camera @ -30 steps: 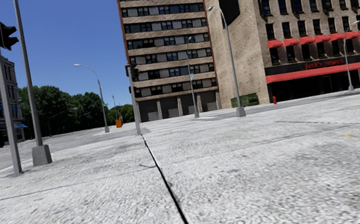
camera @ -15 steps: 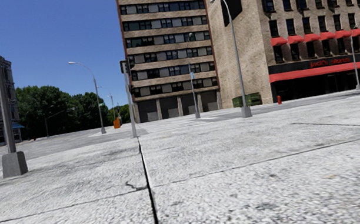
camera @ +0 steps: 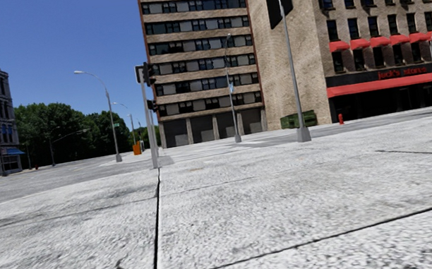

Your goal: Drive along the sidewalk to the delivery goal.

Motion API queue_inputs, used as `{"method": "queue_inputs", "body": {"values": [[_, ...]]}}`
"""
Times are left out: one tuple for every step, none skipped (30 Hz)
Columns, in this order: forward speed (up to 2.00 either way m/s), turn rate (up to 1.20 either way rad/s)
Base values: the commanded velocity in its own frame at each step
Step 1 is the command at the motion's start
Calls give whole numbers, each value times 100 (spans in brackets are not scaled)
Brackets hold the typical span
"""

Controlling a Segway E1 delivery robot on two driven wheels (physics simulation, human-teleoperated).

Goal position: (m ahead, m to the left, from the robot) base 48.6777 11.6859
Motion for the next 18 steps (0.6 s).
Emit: {"method": "queue_inputs", "body": {"values": [[200, 0], [200, 0], [200, 0], [200, 0], [200, 0], [200, 0], [200, 0], [200, 0], [200, 0], [200, 0], [200, 0], [200, 0], [200, 0], [200, 0], [200, 0], [200, 0], [200, 0], [200, 0]]}}
